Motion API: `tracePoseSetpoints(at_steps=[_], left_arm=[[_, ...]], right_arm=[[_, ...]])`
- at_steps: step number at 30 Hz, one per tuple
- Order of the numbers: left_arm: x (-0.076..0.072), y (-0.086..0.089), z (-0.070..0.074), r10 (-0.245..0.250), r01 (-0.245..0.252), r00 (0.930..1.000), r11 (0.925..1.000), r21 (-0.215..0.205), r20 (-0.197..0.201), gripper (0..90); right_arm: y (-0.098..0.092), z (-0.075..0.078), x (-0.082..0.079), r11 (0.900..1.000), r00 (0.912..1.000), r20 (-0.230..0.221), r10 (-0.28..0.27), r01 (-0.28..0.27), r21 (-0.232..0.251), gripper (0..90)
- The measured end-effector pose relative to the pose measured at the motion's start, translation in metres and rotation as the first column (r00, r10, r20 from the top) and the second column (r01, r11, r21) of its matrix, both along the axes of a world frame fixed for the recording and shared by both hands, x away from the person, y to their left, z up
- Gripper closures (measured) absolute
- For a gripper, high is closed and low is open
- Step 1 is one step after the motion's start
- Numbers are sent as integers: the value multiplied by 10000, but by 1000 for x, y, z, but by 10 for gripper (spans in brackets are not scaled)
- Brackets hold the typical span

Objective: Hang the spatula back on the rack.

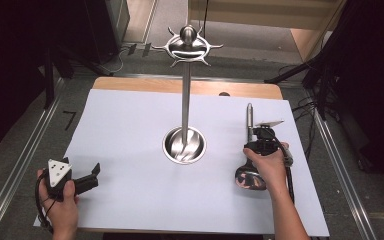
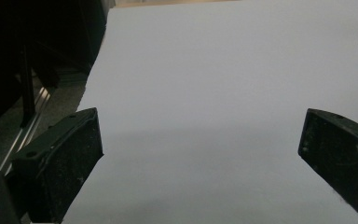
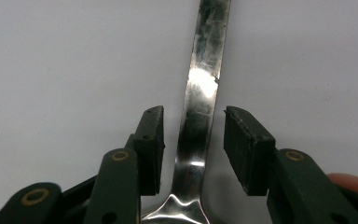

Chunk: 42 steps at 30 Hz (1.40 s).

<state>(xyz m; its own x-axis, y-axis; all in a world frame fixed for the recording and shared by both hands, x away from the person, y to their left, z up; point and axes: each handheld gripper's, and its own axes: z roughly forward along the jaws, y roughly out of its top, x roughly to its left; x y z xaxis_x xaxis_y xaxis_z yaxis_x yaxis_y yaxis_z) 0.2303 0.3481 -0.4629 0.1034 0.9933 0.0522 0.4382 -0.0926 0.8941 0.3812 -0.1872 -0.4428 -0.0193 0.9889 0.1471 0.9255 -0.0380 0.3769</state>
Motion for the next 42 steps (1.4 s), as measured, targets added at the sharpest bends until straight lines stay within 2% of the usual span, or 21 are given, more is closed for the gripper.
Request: tracePoseSetpoints(at_steps=[5,10,13,14,19,25,29,36,40,42], left_arm=[[0,0,0,2,-2,10000,10000,6,-8,2],[0,0,0,-13,13,10000,10000,-18,-17,2],[0,0,0,-7,7,10000,10000,-21,-21,2],[0,0,0,-12,12,10000,10000,-37,-18,2],[0,0,0,-12,12,10000,10000,-27,-31,2],[0,0,0,-6,6,10000,10000,-17,-7,2],[0,0,0,1,-1,10000,10000,-31,-12,2],[1,0,0,-1,1,10000,10000,-88,-32,2],[1,1,0,-19,19,10000,9999,-133,-16,2],[1,1,0,-19,19,10000,9999,-136,-18,2]], right_arm=[[3,1,8,9991,9992,-126,-384,381,-197,614],[7,2,17,9970,9970,-194,-755,752,-180,611],[9,1,23,9942,9952,-233,-946,933,-538,619],[9,0,24,9939,9948,-243,-985,971,-528,620],[12,-6,29,9894,9903,-675,-1212,1150,-891,677],[9,-6,33,9875,9866,-807,-1417,1353,-803,757],[9,-5,35,9867,9840,-956,-1502,1430,-776,762],[7,-6,33,9883,9862,-817,-1439,1391,-627,766],[6,-6,29,9898,9904,-410,-1317,1292,-596,767],[6,-5,27,9914,9918,-212,-1257,1248,-403,767]])
